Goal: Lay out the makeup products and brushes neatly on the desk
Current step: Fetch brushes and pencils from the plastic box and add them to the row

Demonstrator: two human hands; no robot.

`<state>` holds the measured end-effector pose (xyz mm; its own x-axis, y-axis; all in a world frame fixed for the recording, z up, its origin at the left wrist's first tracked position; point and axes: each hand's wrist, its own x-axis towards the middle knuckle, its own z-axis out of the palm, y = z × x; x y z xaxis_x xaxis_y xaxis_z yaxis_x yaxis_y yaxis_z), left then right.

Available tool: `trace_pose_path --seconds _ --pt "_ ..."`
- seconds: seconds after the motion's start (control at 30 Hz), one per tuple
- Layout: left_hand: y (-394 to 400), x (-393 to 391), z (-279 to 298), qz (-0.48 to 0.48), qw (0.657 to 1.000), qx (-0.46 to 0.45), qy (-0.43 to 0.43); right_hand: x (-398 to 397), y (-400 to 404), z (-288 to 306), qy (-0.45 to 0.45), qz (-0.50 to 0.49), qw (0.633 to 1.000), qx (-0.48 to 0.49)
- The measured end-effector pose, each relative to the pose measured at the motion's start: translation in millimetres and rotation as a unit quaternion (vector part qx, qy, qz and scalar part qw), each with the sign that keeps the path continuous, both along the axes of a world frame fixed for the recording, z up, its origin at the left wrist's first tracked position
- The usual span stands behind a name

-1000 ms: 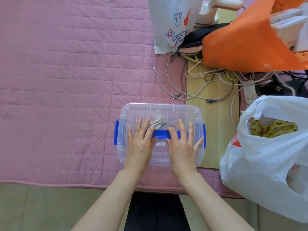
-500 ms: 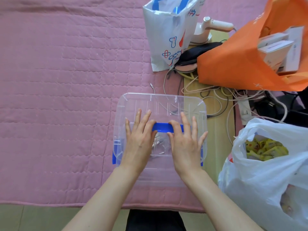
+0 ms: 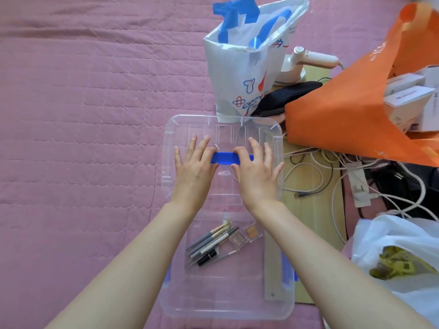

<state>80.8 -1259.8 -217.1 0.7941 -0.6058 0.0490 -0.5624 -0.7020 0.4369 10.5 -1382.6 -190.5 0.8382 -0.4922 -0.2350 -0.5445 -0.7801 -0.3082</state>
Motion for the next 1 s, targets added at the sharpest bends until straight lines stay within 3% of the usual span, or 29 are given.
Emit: trace_pose_path --seconds 0.2,0.43,0.77,1.0 --pt "-2.3 15.9 -47.2 -0.021 0.995 0.085 0.049 21.1 -6.0 -53.8 0.101 0.037 0.994 -0.001" --pt "-6.2 17.4 -88.9 -0.028 0.977 0.171 0.128 19.9 -10.5 -100.8 0.155 0.067 0.986 0.009" --pt "-6.0 25.7 -102.5 -0.037 0.967 0.198 0.154 17.0 -15.4 -117.3 0.168 0.079 0.983 0.013" --pt "3.3 22.7 -82.3 -0.054 0.967 0.204 0.144 7.4 -19.4 -100.2 0.15 0.088 0.985 0.013"
